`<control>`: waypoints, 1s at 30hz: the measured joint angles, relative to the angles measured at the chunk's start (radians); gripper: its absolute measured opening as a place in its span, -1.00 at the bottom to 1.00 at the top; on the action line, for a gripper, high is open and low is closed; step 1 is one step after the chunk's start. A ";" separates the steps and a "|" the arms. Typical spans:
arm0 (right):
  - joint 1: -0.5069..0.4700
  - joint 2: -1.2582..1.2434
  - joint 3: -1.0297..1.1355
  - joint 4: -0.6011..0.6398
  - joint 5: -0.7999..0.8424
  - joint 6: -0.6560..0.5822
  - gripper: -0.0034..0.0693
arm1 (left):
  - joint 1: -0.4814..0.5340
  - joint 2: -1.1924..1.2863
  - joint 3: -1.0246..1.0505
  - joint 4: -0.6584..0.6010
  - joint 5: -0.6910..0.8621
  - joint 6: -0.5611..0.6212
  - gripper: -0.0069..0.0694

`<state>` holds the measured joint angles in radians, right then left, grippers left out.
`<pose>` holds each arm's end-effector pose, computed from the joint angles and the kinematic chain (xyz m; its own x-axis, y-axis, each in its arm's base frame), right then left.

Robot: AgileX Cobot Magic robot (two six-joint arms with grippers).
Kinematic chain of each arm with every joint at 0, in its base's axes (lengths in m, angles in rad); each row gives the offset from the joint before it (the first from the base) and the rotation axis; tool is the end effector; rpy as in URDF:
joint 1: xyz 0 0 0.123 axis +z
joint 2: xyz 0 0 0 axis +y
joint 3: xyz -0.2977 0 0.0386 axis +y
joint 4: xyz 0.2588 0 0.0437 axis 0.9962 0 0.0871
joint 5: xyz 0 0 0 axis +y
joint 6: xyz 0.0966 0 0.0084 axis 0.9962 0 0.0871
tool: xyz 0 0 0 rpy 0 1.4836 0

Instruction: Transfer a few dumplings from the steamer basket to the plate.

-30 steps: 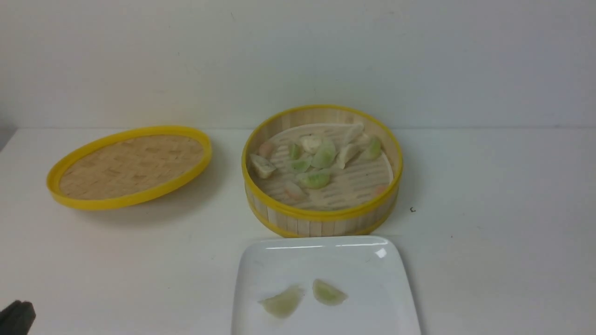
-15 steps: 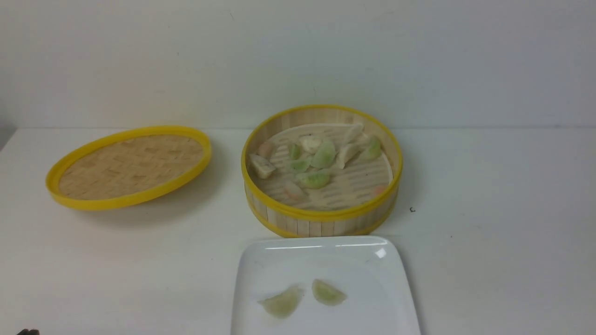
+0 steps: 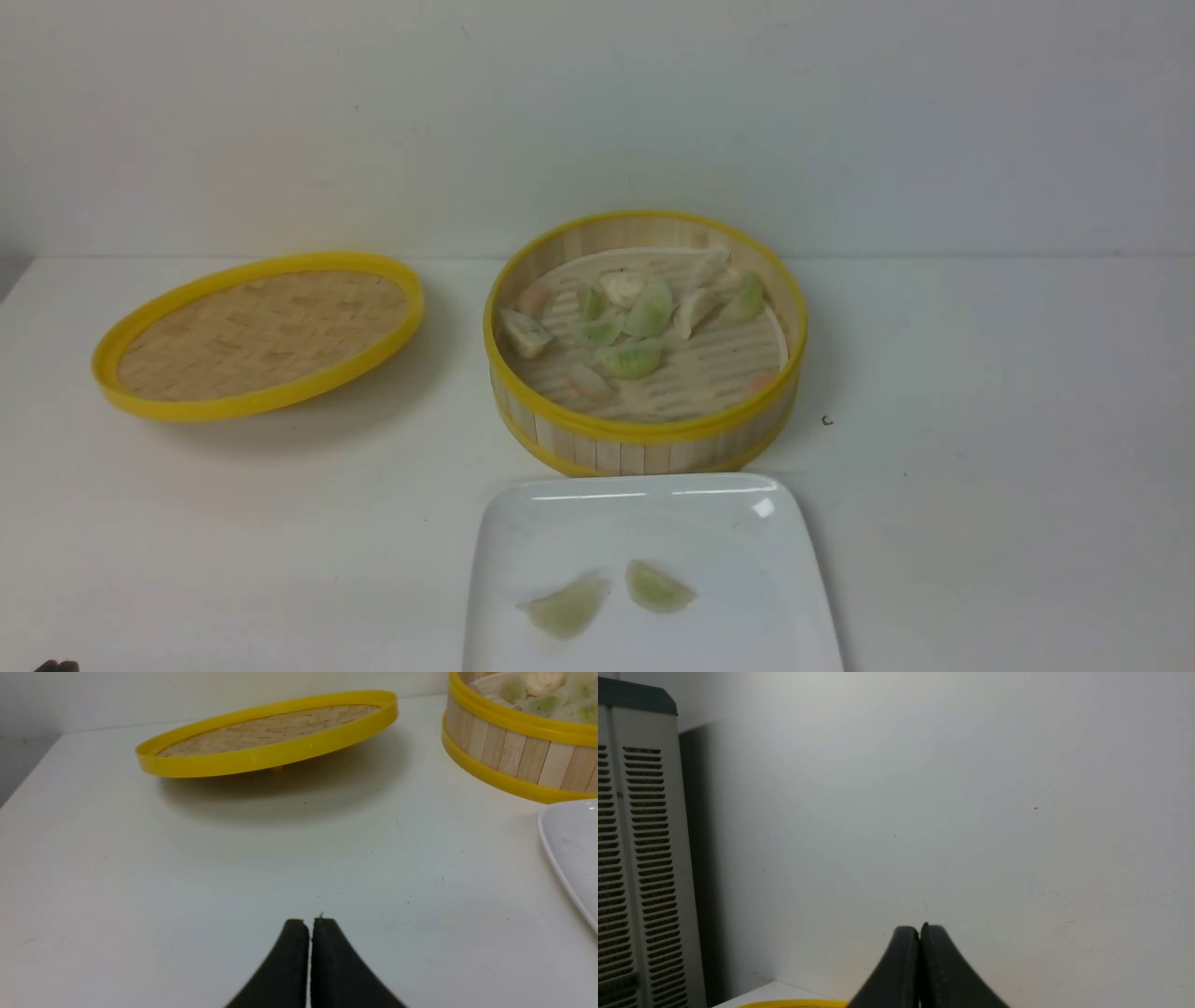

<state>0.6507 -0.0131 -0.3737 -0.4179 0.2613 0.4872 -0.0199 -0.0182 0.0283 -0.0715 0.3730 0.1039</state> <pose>0.0211 0.0033 0.3181 0.1414 0.2100 -0.9674 -0.5346 0.8387 0.1039 0.0535 -0.0036 0.1690 -0.2888 0.0430 -0.9564 0.0556 0.9981 0.0281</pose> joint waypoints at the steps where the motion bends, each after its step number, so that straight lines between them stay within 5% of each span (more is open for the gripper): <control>1: 0.000 0.000 0.000 0.001 0.000 0.000 -0.95 | 0.000 0.000 0.000 0.000 0.000 0.000 -0.83; 11: 0.000 0.000 0.000 0.470 0.000 -0.464 -0.95 | 0.000 0.000 0.000 0.000 0.002 0.000 -0.83; 15: -0.031 0.000 0.013 0.534 0.008 -0.561 -0.95 | 0.000 0.000 0.000 0.000 0.004 0.000 -0.83; 17: -0.079 0.000 0.028 0.534 0.009 -0.568 -0.95 | 0.000 0.000 0.000 0.000 0.004 0.000 -0.83; 24: -0.501 0.000 0.247 0.513 0.066 -0.577 -0.95 | 0.000 0.000 0.000 0.000 0.005 0.000 -0.83; 30: -0.613 0.000 0.396 0.508 0.109 -0.576 -0.95 | 0.000 0.000 0.000 0.000 0.007 0.000 -0.83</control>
<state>0.0379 -0.0133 0.0219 0.0901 0.3708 -0.0892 -0.0199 -0.0182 0.0283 -0.0715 0.3804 0.1039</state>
